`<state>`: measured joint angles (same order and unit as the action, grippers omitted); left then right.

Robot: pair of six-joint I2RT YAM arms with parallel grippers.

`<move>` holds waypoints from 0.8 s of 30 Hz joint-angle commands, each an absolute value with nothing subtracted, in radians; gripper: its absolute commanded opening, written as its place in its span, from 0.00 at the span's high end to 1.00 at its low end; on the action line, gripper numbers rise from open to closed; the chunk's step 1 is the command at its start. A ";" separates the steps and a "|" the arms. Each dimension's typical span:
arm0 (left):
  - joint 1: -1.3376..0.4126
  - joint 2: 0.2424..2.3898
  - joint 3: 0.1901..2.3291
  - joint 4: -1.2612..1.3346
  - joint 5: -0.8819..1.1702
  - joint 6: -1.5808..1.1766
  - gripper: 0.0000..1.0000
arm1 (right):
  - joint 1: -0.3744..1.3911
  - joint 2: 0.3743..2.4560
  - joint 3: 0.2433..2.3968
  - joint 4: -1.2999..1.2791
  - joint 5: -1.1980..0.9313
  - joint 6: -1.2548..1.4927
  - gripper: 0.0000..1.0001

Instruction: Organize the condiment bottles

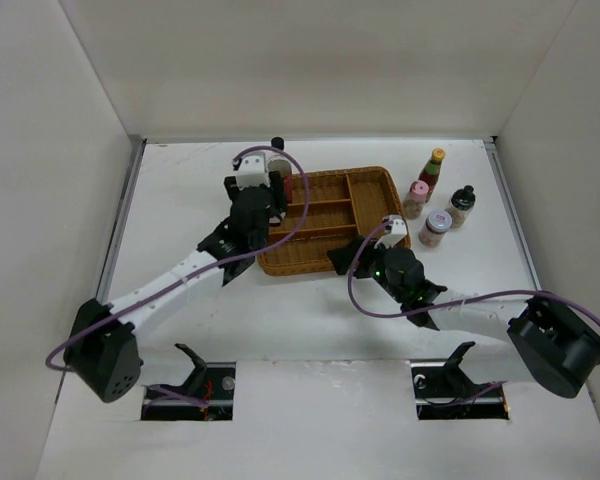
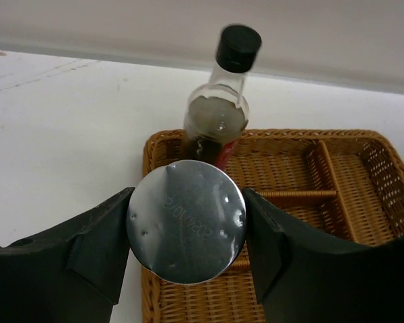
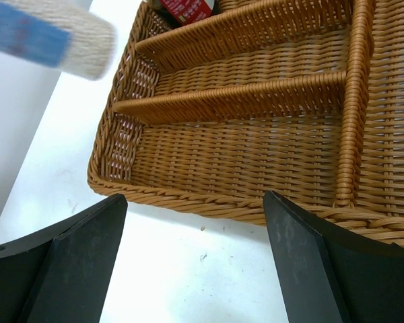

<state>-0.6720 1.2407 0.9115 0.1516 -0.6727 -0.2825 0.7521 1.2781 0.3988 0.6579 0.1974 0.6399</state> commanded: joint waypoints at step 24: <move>-0.677 1.396 0.805 0.428 -0.627 -0.307 0.11 | 0.746 1.212 0.431 0.670 0.204 0.600 0.09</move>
